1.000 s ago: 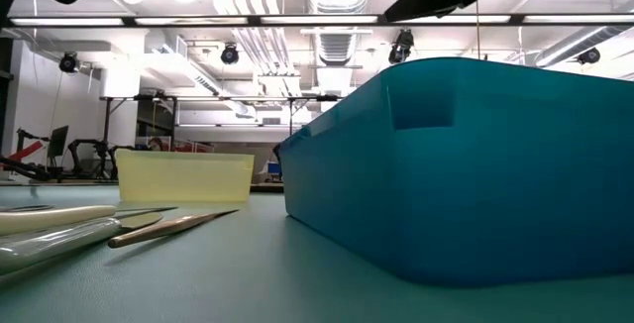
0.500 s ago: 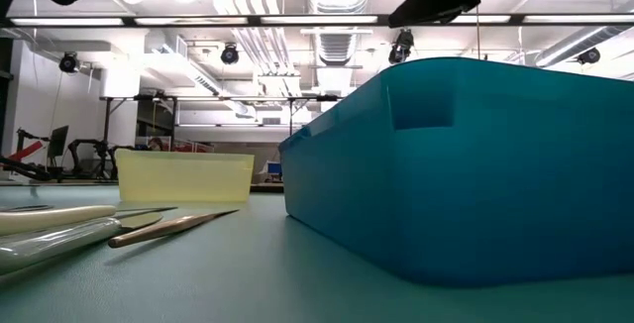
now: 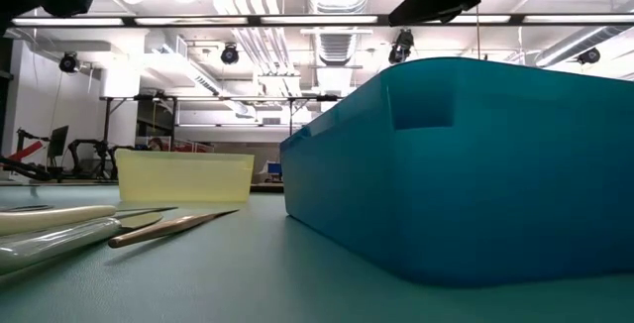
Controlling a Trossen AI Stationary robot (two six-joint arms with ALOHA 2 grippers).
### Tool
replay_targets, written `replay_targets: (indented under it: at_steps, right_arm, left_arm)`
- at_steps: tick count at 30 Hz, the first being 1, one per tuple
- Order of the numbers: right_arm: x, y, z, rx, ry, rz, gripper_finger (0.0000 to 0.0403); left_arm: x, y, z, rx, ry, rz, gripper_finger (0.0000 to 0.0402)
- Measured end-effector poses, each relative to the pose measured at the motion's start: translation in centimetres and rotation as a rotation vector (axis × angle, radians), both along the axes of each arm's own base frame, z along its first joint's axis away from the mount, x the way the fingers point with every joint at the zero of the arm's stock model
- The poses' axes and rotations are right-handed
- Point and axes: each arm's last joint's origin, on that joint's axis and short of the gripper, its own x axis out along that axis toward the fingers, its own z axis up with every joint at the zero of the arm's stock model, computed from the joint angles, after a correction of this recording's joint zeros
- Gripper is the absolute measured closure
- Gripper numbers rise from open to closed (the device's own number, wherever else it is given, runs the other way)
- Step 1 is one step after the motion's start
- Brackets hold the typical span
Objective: Sort silverware by color (type)
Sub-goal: Put the bottom left gold knife into the yellow bin
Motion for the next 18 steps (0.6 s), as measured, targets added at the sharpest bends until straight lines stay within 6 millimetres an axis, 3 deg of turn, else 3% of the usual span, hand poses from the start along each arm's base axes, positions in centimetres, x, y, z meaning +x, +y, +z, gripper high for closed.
replay_targets:
  at_steps: [12,18]
  right_arm:
    - [0.0,0.0,0.0,-0.001,0.001,0.000,0.0344]
    - [0.0,0.0,0.0,-0.001,0.002,0.000,0.0344]
  left_arm:
    - [-1.2,0.8,-3.7,-0.056,-0.058,0.007,0.0400]
    - [-2.1,1.1,-6.2,-0.110,-0.041,0.029,0.0366]
